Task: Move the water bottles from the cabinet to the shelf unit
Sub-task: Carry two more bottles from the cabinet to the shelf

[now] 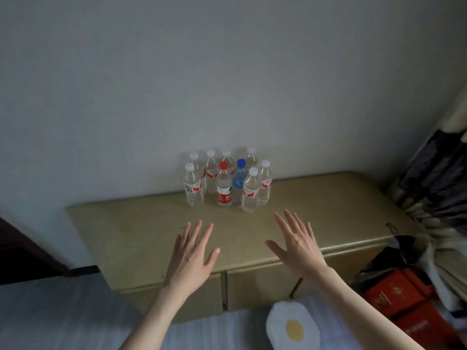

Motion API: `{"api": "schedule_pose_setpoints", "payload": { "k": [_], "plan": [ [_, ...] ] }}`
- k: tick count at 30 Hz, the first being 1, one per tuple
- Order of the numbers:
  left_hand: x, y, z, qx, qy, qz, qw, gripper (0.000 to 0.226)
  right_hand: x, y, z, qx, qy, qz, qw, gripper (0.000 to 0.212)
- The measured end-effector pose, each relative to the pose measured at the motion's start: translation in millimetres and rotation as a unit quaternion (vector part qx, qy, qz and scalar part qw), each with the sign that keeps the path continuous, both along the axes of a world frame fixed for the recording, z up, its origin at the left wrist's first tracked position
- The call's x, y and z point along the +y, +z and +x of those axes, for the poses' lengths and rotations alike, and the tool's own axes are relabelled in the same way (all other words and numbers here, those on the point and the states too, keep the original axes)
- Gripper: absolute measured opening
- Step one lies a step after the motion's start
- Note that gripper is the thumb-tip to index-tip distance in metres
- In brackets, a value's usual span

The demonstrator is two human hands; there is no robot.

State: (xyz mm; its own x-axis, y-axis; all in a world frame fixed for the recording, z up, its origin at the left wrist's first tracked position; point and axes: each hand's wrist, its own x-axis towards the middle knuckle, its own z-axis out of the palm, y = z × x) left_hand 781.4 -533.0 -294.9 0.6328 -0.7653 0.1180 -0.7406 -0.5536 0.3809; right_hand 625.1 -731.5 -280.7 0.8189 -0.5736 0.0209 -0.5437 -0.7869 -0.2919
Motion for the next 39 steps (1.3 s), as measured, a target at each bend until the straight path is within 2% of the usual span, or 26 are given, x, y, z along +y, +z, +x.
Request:
{"api": "schedule_pose_setpoints", "payload": {
  "k": [5, 9, 11, 18, 24, 31, 36, 39],
  "plan": [
    [-66.0, -19.9, 40.4, 0.017, 0.002, 0.026, 1.000, 0.080, -67.0, -26.5, 46.5, 0.028, -0.002, 0.022, 0.999, 0.073],
    [-131.9, -25.7, 73.1, 0.041, -0.002, 0.055, 0.998, 0.065, -130.8, -39.4, 89.0, 0.037, 0.005, 0.046, 0.998, 0.071],
    [-165.8, -24.1, 86.5, 0.040, -0.016, 0.054, 0.998, 0.064, -160.8, -40.7, 108.8, 0.041, 0.010, 0.058, 0.997, 0.071],
    [-259.8, -29.8, 127.3, 0.023, -0.047, 0.034, 0.998, 0.058, -251.7, -43.2, 182.2, -0.019, 0.058, 0.103, 0.993, 0.071],
    [-304.1, -39.1, 138.3, 0.088, -0.079, 0.030, 0.993, 0.059, -274.4, -62.7, 221.7, -0.036, 0.107, 0.155, 0.981, 0.064],
    [-322.6, -49.4, 146.6, 0.161, -0.038, -0.002, 0.986, 0.052, -290.7, -72.0, 237.3, -0.068, 0.096, 0.174, 0.978, 0.059],
    [-325.3, -49.1, 151.6, 0.161, -0.029, -0.029, 0.986, 0.035, -298.3, -79.8, 241.7, -0.062, 0.068, 0.200, 0.976, 0.041],
    [-323.1, -51.2, 151.8, 0.163, -0.038, -0.037, 0.985, 0.037, -296.1, -87.0, 239.7, -0.070, 0.033, 0.226, 0.971, 0.045]
  ]
}}
